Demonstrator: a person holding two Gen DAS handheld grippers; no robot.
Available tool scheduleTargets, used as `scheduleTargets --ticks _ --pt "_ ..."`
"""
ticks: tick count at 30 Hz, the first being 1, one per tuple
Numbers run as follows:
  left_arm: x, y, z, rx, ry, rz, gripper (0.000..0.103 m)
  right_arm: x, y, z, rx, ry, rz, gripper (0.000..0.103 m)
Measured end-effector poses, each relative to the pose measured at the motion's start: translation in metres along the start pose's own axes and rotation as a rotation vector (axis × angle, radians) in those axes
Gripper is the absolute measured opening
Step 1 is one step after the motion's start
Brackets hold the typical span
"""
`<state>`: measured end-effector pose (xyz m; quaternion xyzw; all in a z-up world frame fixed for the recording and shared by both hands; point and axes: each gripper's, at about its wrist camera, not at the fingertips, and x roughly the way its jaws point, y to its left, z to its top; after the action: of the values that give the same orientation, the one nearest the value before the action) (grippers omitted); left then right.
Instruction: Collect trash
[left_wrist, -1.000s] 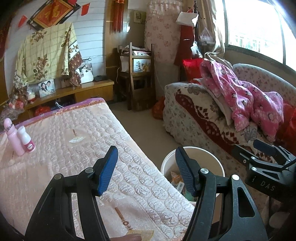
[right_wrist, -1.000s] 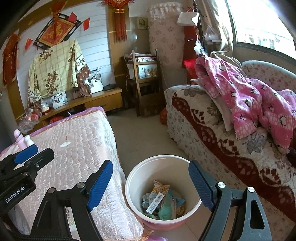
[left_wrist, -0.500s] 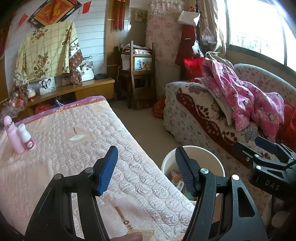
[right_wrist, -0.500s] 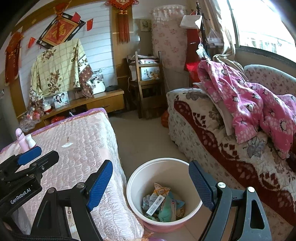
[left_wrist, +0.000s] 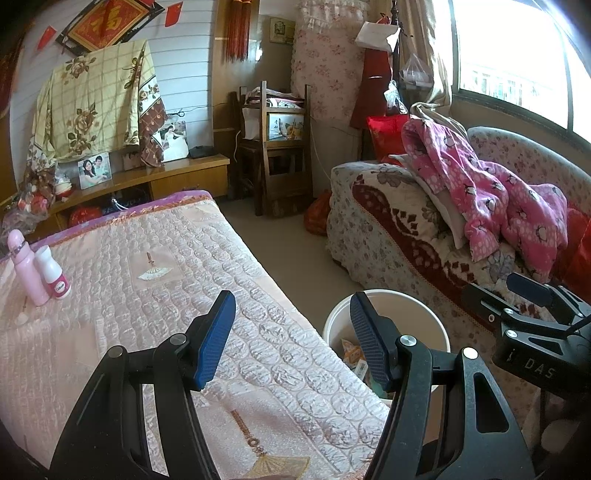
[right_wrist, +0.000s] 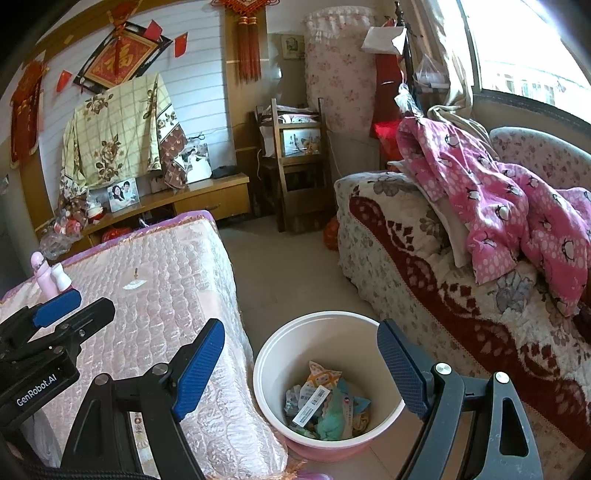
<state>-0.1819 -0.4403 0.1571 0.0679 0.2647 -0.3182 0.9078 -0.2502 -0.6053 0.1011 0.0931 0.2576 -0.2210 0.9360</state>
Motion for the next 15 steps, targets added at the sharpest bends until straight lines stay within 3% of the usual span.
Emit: scheduleTargets --ticks 15 --pt "0.0 0.0008 -0.0003 -0.002 -0.001 0.0 0.063 0.0022 0.0011 -0.0011 -0.002 0.006 0.0 0.084"
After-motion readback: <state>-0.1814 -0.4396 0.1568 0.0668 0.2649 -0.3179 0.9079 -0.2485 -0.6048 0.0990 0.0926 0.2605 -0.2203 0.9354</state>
